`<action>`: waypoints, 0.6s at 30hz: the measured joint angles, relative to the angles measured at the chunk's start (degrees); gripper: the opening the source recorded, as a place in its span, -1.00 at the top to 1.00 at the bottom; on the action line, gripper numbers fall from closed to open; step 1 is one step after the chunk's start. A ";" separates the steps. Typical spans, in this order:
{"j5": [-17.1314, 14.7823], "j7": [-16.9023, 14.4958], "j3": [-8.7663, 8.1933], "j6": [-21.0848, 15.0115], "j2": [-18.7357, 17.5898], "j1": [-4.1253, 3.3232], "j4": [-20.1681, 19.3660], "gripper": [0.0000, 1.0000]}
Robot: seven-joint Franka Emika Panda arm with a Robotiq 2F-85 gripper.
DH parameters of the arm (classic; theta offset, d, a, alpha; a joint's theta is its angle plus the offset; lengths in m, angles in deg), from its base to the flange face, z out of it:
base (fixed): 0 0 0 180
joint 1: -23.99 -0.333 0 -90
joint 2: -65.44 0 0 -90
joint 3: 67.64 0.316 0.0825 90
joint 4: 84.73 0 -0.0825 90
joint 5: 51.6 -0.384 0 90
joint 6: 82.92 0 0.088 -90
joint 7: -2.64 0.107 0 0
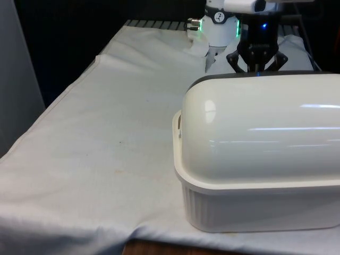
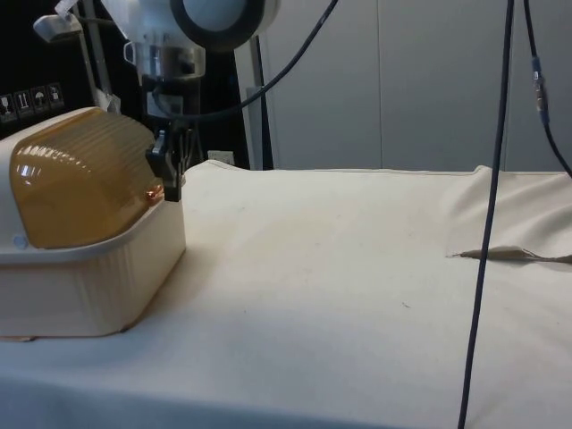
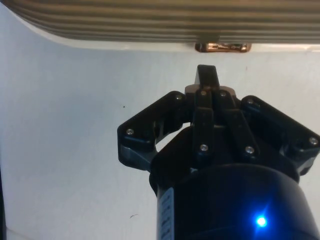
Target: Open the lid, then close it.
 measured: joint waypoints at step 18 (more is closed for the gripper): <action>-0.06 0.40 0.23 -1.15 -1.78 -0.06 2.01 1.00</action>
